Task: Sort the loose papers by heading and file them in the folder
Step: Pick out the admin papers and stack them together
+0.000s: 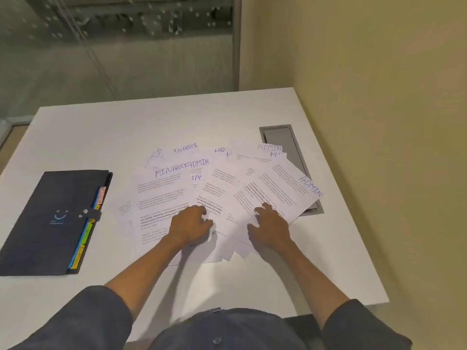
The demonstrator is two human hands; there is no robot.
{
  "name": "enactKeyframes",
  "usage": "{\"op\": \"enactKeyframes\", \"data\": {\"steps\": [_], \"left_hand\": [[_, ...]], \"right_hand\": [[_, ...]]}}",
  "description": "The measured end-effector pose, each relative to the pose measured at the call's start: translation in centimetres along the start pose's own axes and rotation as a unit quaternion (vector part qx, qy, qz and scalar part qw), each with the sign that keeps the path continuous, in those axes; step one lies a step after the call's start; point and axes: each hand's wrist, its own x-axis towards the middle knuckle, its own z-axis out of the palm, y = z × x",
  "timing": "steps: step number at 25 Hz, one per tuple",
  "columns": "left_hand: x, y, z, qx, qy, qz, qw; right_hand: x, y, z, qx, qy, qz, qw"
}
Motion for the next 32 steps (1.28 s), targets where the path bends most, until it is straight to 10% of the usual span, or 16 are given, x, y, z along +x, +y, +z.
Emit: {"op": "enactKeyframes", "data": {"steps": [12, 20, 32], "left_hand": [[1.1, 1.5, 5.8, 0.059, -0.105, 0.000, 0.993], [2.8, 2.6, 5.6, 0.022, 0.047, 0.025, 0.998], [7.3, 7.0, 6.4, -0.099, 0.033, -0.138, 0.985]], "right_hand": [[-0.5, 4.5, 3.0, -0.115, -0.037, -0.071, 0.990], [0.1, 6.0, 3.1, -0.134, -0.032, -0.133, 0.982], [0.1, 5.9, 3.1, -0.143, -0.072, -0.218, 0.963]]}}
